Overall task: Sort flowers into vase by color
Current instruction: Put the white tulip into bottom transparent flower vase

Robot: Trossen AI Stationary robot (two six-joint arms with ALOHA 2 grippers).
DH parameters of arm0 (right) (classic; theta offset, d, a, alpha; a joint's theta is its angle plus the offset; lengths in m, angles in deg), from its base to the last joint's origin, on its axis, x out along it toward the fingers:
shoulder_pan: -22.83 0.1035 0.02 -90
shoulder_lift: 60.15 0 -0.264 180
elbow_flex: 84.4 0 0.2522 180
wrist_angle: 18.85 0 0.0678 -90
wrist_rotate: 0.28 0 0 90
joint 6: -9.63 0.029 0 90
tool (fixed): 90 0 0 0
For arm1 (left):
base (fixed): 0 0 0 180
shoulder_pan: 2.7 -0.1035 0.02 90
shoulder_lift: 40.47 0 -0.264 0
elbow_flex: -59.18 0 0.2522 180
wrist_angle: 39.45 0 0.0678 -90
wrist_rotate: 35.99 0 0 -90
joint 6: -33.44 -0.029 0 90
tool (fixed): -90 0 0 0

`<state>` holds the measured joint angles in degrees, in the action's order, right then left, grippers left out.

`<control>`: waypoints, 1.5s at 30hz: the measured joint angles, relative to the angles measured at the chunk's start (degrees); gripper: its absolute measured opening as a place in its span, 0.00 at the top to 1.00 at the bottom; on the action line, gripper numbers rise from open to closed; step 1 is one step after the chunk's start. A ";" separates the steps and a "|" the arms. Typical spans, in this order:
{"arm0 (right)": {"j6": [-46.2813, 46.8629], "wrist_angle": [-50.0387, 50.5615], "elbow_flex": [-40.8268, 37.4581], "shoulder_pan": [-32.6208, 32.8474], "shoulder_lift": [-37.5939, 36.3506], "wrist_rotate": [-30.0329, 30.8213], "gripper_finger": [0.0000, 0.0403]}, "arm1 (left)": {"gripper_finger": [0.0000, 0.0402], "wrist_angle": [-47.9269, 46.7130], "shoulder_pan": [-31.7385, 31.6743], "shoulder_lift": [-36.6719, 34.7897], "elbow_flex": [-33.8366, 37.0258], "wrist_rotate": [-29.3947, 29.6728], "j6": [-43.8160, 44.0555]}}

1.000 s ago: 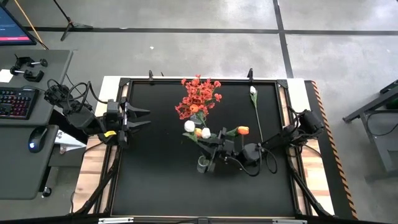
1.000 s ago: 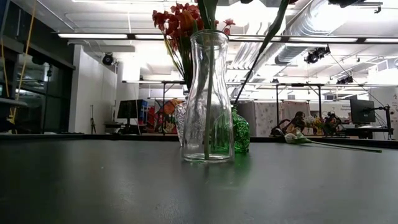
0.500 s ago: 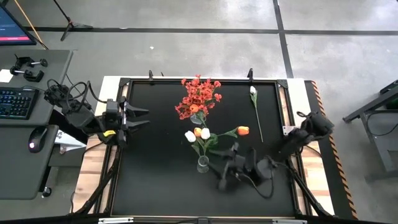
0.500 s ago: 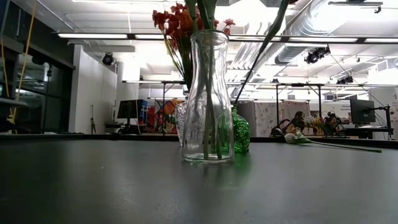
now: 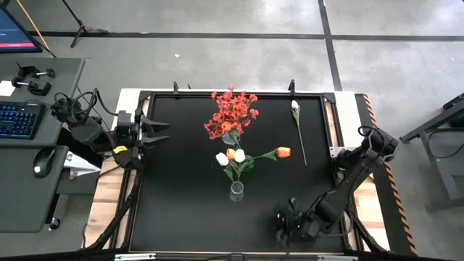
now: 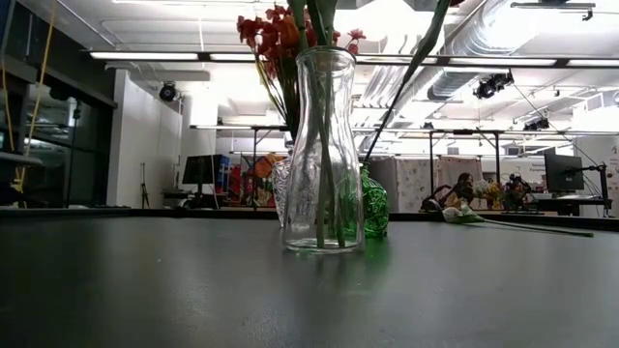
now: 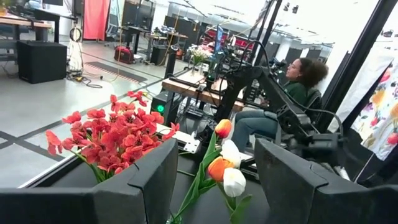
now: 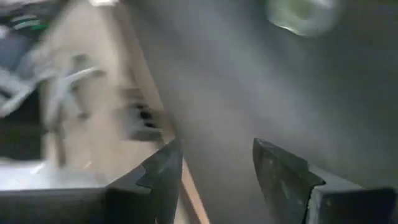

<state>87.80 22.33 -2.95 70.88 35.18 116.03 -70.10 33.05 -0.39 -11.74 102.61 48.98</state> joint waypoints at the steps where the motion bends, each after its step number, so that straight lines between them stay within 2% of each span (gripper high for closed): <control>1: 4.10 3.42 -0.25 -0.40 0.00 0.02 0.54 | 0.50 -0.03 -0.01 0.02 0.00 0.00 -0.14; 6: 21.93 22.52 -3.06 -5.09 -0.07 -1.93 0.54 | 0.50 -0.12 -0.01 -0.02 0.00 1.11 -0.25; 11: 23.04 33.41 -7.48 -12.89 -0.91 -9.23 0.54 | 0.50 -2.00 -0.01 0.00 0.00 2.59 -0.23; 18: 14.12 30.81 -18.66 -27.65 -7.47 -15.81 0.54 | 0.50 -2.23 -0.01 0.00 0.00 3.23 -1.81; 23: 8.55 26.82 -27.50 -40.53 -16.84 -19.79 0.54 | 0.50 -2.22 -0.01 -0.19 0.00 3.16 -2.24; 27: 2.28 25.87 -30.12 -51.85 -24.34 -17.71 0.54 | 0.50 -2.16 -0.35 -0.33 0.00 3.60 -2.31; 30: -5.80 24.36 -29.64 -61.22 -26.98 -15.38 0.54 | 0.50 -2.16 -1.06 -0.31 0.00 3.65 -2.31; 38: -31.98 16.80 -26.48 -84.96 -24.61 -15.63 0.54 | 0.50 -2.10 -3.33 -0.28 0.00 3.88 -2.01; 41: -39.75 13.63 -25.18 -90.21 -22.37 -18.16 0.54 | 0.50 -2.01 -3.83 -0.28 0.00 4.83 -0.84; 45: -46.23 11.32 -24.27 -93.33 -17.67 -22.26 0.54 | 0.50 -1.46 -4.31 -0.24 0.00 6.03 -0.75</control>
<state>41.57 33.65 -27.22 -22.45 17.51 93.77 -71.56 28.74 -0.63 -11.74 108.64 48.23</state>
